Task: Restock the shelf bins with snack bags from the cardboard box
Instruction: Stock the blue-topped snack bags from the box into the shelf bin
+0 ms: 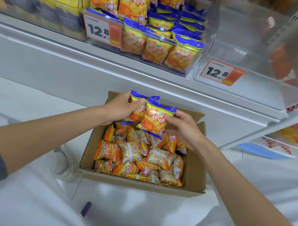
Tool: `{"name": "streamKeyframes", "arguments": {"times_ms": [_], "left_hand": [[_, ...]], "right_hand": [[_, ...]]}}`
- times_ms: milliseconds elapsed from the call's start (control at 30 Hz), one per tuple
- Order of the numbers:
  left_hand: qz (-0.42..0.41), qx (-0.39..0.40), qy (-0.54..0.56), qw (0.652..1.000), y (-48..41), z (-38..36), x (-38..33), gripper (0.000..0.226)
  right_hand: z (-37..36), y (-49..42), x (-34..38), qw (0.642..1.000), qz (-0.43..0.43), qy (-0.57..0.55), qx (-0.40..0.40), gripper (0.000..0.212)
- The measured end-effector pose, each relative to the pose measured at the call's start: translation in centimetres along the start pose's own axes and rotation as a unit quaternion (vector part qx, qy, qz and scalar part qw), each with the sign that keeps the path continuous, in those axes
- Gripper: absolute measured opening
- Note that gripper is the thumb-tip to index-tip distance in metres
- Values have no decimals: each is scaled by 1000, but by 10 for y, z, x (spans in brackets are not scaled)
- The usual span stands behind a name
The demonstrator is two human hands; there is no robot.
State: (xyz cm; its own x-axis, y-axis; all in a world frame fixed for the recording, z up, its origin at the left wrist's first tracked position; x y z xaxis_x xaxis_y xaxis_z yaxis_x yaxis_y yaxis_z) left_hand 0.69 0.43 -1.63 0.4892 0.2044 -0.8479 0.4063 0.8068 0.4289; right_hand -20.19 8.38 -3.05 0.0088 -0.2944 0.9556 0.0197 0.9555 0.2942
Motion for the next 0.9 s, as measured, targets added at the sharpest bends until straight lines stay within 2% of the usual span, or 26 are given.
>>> {"name": "streamKeyframes", "arguments": {"times_ms": [67, 100, 233, 333, 367, 433, 500, 567, 667, 800, 900], "left_hand": [[26, 44, -15, 999, -1, -8, -2, 60], [28, 52, -28, 998, -1, -12, -3, 63], [26, 83, -17, 996, -4, -22, 0, 48], [35, 44, 19, 998, -8, -26, 5, 35], [40, 28, 22, 999, -11, -25, 6, 31], [50, 11, 19, 998, -14, -24, 9, 29], [54, 9, 19, 998, -15, -24, 12, 24], [62, 12, 14, 998, -16, -25, 16, 25], [77, 24, 5, 997, -16, -28, 23, 29], [91, 27, 15, 995, -16, -30, 27, 29], [100, 26, 2, 995, -20, -29, 32, 39]], "right_hand": [[-7, 1, -5, 1000, 1, -5, -9, 30], [-8, 0, -7, 1000, -2, -12, -8, 30], [-11, -4, -5, 1000, 2, -26, 7, 30], [-2, -7, -9, 999, 8, -49, -14, 31], [5, -9, -15, 999, 6, -28, -41, 31], [24, -14, -38, 986, -8, 126, -108, 34], [42, -20, -70, 936, -43, 324, -131, 44], [52, -24, -102, 896, -84, 419, -118, 53], [52, -27, -134, 889, -140, 425, -100, 66], [43, -33, -152, 882, -125, 424, -165, 85], [46, -41, -164, 871, -125, 437, -186, 77]]}}
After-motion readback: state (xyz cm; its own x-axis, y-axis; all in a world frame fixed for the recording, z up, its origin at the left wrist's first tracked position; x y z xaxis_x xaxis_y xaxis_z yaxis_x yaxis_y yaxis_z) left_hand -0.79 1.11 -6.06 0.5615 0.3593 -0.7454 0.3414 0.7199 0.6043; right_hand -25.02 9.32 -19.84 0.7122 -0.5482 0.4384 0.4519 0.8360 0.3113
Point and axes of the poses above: each hand's wrist, its own y-axis away from the middle knuckle, its own z-axis out of the back of the hand, x = y × z, the point moved 2 cm from there along -y, towards the middle knuckle, and after that the axes turned 5 degrees about z, right-handed, at the moved point
